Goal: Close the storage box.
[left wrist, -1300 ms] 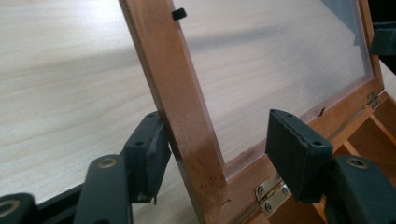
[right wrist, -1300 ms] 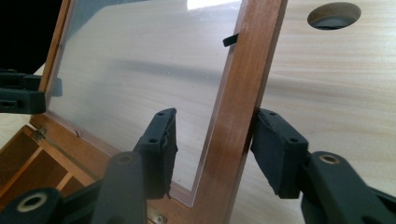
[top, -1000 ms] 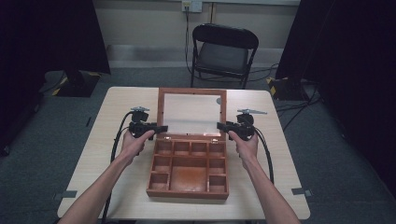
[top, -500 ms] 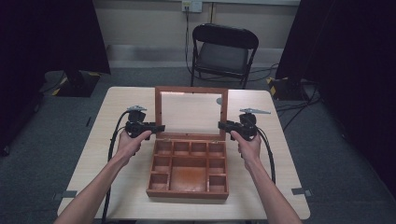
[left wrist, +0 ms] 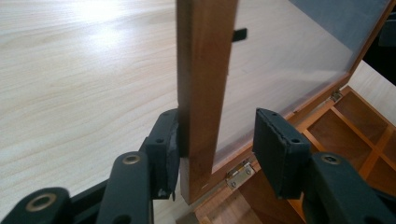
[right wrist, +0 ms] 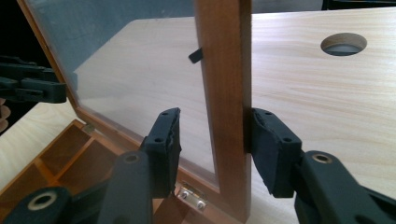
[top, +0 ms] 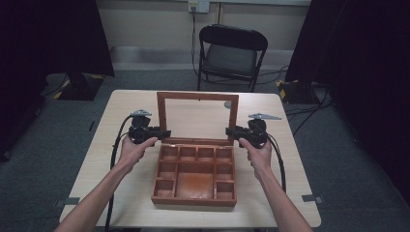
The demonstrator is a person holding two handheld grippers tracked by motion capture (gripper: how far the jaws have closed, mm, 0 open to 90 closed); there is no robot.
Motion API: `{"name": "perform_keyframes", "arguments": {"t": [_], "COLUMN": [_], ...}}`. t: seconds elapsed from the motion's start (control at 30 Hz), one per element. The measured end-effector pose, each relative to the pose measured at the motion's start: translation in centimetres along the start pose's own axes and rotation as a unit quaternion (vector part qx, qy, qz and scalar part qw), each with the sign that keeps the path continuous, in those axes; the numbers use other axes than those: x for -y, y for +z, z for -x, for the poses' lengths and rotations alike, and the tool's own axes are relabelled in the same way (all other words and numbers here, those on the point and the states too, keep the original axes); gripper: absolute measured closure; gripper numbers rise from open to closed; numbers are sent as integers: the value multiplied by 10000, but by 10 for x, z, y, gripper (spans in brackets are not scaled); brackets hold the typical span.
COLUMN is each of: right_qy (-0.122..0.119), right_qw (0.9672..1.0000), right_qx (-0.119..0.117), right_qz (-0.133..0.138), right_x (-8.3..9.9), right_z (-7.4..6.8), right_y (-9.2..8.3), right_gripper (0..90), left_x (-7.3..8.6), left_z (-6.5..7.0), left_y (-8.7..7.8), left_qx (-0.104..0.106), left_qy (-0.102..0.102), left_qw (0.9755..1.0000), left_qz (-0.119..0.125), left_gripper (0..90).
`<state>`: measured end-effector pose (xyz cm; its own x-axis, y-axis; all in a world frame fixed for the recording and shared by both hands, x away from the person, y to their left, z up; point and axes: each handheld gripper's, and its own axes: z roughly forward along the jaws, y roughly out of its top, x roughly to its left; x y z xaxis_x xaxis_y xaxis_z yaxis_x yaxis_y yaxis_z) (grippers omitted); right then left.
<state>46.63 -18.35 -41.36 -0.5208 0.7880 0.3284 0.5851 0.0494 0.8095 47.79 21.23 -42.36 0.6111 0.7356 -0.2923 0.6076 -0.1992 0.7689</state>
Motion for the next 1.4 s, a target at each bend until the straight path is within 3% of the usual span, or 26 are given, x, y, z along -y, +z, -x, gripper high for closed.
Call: {"name": "perform_keyframes", "arguments": {"t": [0.37, 0.6, 0.9, 1.27, 1.4], "right_qy": [-104, -109, -239, -132, -193], "right_qw": [9998, 9998, 9996, 9995, 9995], "right_qx": [-154, -191, -145, -251, -203], "right_qz": [-19, -41, -96, -159, -165], "right_x": [4, 5, 8, 13, 14], "right_z": [-6, -11, -16, -18, -20], "right_y": [-11, -13, -18, -22, -23], "right_gripper": [529, 494, 480, 412, 397], "left_x": [1, 2, 7, 15, 19], "left_z": [3, 3, 7, 13, 20], "left_y": [-12, -21, -27, -31, -30], "left_qx": [146, 271, 259, 266, 122], "left_qy": [227, 189, 210, 293, 394], "left_qw": [9996, 9994, 9994, 9992, 9990], "left_qz": [-40, 99, 84, -70, -141], "left_gripper": [557, 556, 537, 483, 434]}}
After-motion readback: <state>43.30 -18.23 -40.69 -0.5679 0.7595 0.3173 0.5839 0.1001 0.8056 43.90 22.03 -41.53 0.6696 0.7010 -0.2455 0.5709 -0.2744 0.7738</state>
